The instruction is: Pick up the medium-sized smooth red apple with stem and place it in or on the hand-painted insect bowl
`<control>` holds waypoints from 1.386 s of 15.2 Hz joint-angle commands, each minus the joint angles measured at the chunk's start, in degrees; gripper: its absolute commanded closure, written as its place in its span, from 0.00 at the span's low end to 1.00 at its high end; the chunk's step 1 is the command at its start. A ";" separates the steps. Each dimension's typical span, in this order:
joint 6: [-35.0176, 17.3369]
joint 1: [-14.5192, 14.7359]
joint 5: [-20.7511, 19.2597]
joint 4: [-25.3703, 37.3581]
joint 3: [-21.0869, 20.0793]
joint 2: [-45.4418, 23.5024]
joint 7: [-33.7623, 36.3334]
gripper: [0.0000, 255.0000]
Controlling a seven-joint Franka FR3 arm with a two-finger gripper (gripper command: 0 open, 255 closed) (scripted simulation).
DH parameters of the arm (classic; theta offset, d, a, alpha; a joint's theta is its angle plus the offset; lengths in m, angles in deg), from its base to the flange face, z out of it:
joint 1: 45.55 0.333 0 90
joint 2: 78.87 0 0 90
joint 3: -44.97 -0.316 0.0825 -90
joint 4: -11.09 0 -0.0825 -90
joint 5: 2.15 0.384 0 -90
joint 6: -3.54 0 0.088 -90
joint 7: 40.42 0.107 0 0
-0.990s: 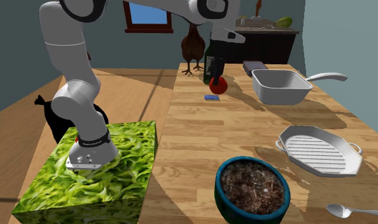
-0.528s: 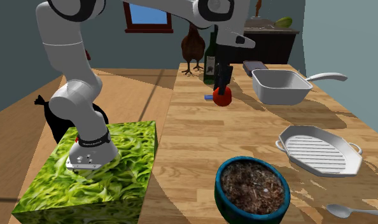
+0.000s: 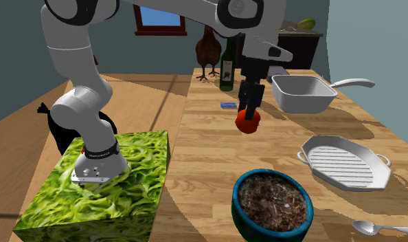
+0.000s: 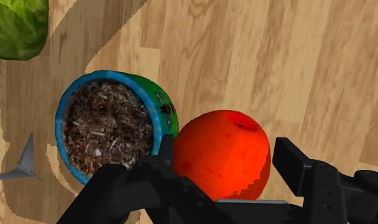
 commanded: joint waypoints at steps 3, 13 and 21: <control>-1.15 -2.83 -0.48 2.73 2.36 -2.22 -5.06 1.00; -2.51 -10.17 0.13 14.49 7.25 -11.29 -17.44 1.00; -7.32 -11.26 0.09 11.86 7.73 -13.20 -17.46 1.00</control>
